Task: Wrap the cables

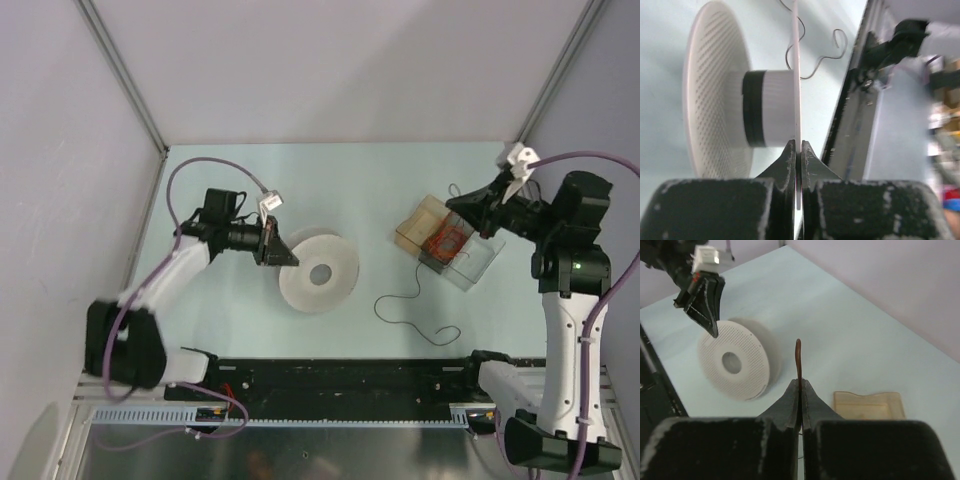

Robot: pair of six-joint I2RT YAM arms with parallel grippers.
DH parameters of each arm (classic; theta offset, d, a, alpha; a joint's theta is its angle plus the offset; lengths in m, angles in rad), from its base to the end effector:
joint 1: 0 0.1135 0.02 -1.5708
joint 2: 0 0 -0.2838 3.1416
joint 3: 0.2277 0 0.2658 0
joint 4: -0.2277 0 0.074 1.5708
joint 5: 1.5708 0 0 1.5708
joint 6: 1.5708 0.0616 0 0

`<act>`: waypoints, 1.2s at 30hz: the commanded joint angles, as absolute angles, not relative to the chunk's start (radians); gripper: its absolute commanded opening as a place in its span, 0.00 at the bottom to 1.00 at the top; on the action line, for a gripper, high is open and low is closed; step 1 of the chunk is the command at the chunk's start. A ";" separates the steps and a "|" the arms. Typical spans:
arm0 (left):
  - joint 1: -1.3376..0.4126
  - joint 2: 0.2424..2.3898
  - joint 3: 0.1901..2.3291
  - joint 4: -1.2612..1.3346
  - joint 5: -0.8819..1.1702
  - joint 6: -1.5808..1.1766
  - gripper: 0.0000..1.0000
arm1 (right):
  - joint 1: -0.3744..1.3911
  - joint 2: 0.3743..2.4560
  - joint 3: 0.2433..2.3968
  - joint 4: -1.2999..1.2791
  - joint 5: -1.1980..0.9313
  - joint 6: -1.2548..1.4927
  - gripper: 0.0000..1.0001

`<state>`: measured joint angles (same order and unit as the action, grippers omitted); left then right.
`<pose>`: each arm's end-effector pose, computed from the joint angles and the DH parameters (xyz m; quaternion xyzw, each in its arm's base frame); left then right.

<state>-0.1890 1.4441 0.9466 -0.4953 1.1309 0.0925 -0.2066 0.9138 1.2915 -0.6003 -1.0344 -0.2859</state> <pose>0.2794 -0.1102 0.2402 0.2647 0.7799 -0.5246 0.2156 0.1754 0.0173 0.4662 -0.3353 0.6663 0.2424 0.6204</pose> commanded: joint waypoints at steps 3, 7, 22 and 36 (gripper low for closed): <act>-0.420 1.082 0.900 -0.579 0.836 0.373 0.00 | 0.009 0.908 1.296 -0.694 -0.890 -0.364 0.00; -0.548 0.985 0.859 -0.612 0.700 0.458 0.00 | 0.162 0.929 1.292 -0.743 -0.802 -0.459 0.00; -0.690 0.939 0.886 -0.679 0.553 0.593 0.29 | 0.712 1.120 1.280 -0.856 -0.411 -0.694 0.00; -0.301 0.888 1.010 -0.718 0.931 0.581 0.69 | 0.888 1.279 1.281 -0.853 -0.288 -0.823 0.00</act>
